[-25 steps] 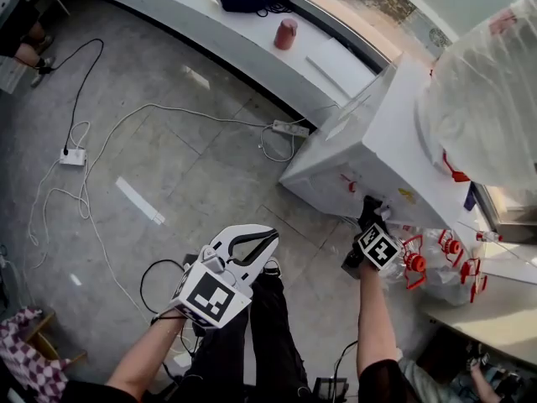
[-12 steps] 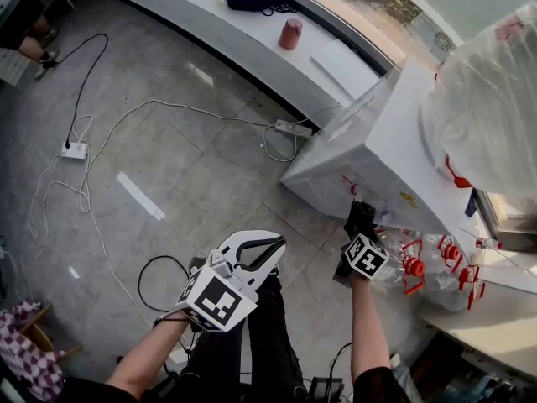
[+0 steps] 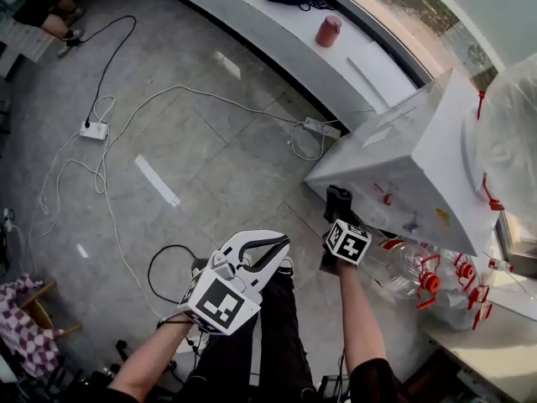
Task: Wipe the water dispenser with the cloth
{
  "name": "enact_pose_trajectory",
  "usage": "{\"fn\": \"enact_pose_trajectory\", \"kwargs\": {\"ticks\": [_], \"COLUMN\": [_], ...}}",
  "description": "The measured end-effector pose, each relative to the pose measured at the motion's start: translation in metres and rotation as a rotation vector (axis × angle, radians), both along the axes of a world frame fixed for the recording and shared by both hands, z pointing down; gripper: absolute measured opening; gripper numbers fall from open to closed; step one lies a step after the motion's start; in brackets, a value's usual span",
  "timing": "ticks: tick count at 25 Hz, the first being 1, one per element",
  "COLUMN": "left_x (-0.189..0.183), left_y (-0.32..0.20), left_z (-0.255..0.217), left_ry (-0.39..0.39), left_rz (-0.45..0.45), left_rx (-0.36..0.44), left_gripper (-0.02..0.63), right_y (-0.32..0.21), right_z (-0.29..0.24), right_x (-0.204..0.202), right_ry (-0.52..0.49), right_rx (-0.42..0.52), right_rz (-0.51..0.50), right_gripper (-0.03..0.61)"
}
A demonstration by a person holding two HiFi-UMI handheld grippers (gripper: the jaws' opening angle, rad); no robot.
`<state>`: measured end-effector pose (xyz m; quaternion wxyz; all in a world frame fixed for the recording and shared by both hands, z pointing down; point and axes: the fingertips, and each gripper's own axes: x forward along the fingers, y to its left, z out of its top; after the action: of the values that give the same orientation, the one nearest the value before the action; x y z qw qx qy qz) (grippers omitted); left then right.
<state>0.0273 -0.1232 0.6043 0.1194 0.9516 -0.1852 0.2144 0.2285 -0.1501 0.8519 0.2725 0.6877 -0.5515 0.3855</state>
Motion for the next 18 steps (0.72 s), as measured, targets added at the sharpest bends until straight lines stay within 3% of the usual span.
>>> {"fn": "enact_pose_trajectory", "kwargs": {"ticks": [4, 8, 14, 18], "left_x": [-0.015, -0.023, -0.014, 0.004], "left_y": [-0.006, -0.011, -0.014, -0.013], "left_z": [0.011, 0.026, 0.031, 0.030], "left_ry": [-0.009, -0.025, -0.010, 0.005], "left_rz": [-0.034, -0.055, -0.057, -0.035], "left_rx": [-0.002, -0.008, -0.022, -0.027], "left_gripper": [0.020, 0.020, 0.020, 0.020], "right_y": [-0.020, -0.024, -0.001, 0.022], "right_z": [0.021, 0.023, 0.031, 0.017], "right_x": [-0.012, 0.003, 0.021, 0.046], "right_ry": [0.003, 0.061, 0.038, 0.055], "right_rx": [-0.020, -0.049, -0.075, -0.097], "right_rz": [-0.010, 0.027, -0.051, 0.006], "right_gripper": [0.107, 0.107, 0.110, 0.110]}}
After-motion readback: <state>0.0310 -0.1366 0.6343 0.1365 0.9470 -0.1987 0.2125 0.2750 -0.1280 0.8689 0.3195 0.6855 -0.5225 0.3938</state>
